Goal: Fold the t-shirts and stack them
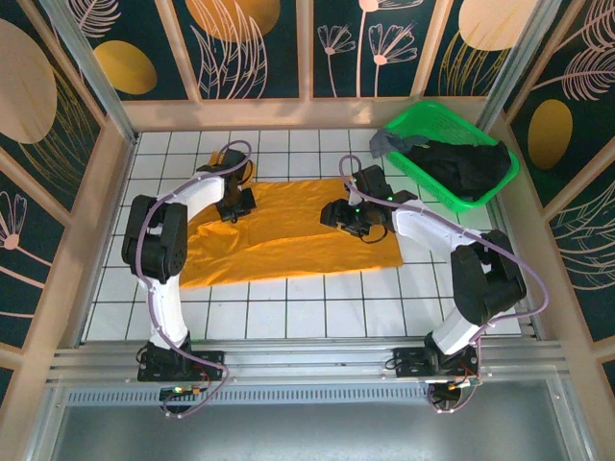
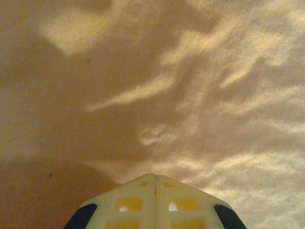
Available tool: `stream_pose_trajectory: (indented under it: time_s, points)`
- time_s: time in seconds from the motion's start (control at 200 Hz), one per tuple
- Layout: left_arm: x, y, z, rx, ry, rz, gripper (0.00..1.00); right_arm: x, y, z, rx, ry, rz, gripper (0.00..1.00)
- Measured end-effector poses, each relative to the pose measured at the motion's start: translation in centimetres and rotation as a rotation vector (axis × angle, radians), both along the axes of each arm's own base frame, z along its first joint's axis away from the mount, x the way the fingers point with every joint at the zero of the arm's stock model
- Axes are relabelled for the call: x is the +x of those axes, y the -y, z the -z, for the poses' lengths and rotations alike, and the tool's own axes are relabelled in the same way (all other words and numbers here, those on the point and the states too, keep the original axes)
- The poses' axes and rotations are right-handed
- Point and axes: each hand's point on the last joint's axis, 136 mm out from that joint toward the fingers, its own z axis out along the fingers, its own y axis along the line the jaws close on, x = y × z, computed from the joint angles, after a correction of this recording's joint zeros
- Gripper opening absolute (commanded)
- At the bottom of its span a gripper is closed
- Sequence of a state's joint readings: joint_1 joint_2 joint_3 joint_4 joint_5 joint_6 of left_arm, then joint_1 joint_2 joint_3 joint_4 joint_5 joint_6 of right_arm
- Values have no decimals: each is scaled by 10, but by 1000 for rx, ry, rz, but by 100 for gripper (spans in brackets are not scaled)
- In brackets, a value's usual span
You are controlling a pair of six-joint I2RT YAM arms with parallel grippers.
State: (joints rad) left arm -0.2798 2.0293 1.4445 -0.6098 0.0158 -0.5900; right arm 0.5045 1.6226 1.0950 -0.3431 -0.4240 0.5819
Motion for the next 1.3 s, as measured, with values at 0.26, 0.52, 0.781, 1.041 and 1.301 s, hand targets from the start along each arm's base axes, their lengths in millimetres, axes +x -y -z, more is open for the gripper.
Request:
stream_pose_trajectory:
  time_s: [0.26, 0.52, 0.781, 1.041, 1.301]
  points:
    - [-3, -14, -24, 98, 50, -19, 72, 0, -1, 0, 3, -1, -3, 58]
    - [-52, -89, -131, -114, 298, -467, 72, -1, -1, 1, 5, -4, -5, 58]
    - [-92, -119, -73, -346, 151, -934, 65, -4, -4, 8, 9, -29, -18, 58]
    - [-78, -102, -61, -605, 92, -1210, 64, -5, -5, 13, 1, -36, -27, 58]
    - [-69, -109, -40, -643, 45, -1368, 53, -5, -5, 13, 1, -36, -28, 58]
